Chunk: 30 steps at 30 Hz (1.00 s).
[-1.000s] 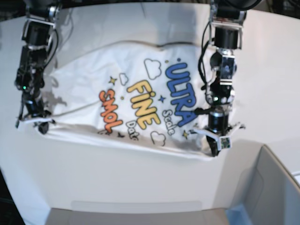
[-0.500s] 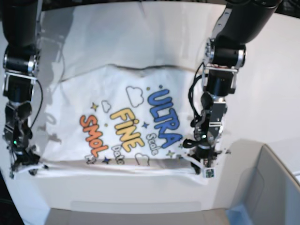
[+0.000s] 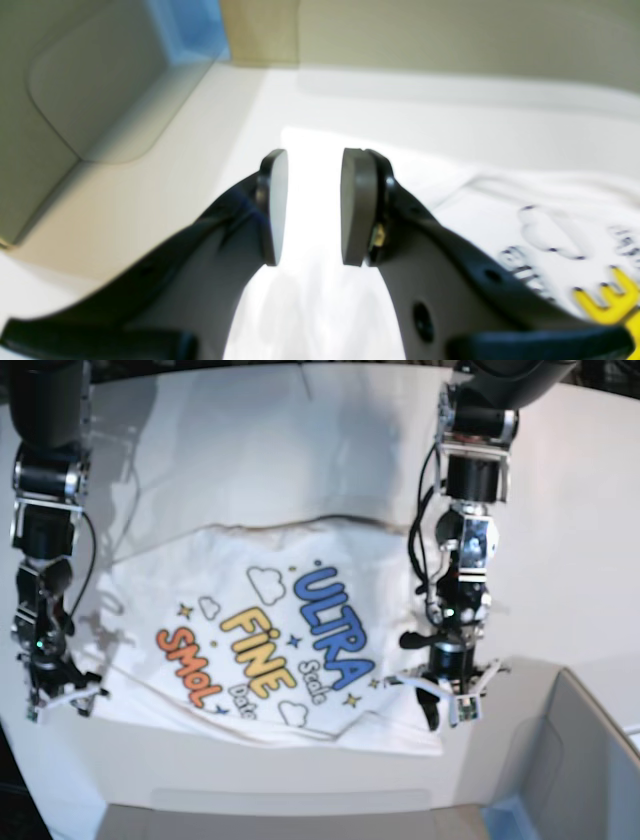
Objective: Layout the t-shirt on the table in an organized manner, then fold the t-shirt properly
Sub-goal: 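Raise the left gripper and move it to grasp the shirt's collar edge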
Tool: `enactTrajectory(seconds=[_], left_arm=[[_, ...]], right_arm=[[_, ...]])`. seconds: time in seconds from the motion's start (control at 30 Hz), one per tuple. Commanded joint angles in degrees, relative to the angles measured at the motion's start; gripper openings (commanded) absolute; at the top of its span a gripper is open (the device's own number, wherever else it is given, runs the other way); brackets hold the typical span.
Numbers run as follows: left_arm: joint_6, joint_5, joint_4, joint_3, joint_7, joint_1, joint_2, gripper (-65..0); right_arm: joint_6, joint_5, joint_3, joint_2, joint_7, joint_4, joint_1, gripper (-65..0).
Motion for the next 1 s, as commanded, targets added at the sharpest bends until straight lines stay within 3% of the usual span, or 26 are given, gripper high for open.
enactTrajectory(seconds=[0.0, 0.1, 0.2, 0.53, 0.67, 0.8, 0.87, 0.97], left_arm=[[0.32, 0.29, 5.55, -0.02, 2.67, 1.08, -0.15, -45.9], [0.32, 0.29, 17.51, -0.02, 13.39, 5.82, -0.06, -45.8], [0.24, 0.29, 24.63, -0.02, 19.99, 10.22, -0.15, -45.7], [0.15, 0.29, 40.54, -0.11, 21.13, 29.03, -0.24, -45.7], [0.06, 0.64, 42.65, -0.02, 20.6, 34.92, -1.29, -45.7], [0.32, 8.12, 43.27, 6.84, 20.51, 38.88, -7.36, -45.9], [0.41, 15.41, 43.18, 13.61, 20.51, 40.46, -10.88, -45.9], [0.5, 28.16, 43.09, 22.31, 20.51, 42.92, -12.11, -45.7]], right_arm=[[0.44, 0.43, 0.23, 1.06, 1.4, 3.37, -0.14, -30.6], [0.26, 0.43, 0.23, 1.15, 1.31, 10.75, -4.45, -30.6], [0.18, 0.26, 0.23, 1.15, 1.31, 17.88, -9.72, -30.6], [0.18, 0.08, 0.32, 1.15, 1.23, 28.6, -20.36, -30.6], [0.18, 0.17, 0.41, 1.15, -4.22, 31.59, -21.51, -30.6], [0.18, 0.17, 3.84, 0.54, -10.2, 34.49, -21.51, -30.6], [0.18, 0.35, 4.8, 0.18, -12.31, 35.11, -21.51, -30.6], [0.26, 0.08, 4.8, 0.1, -12.93, 35.55, -21.51, -30.6]])
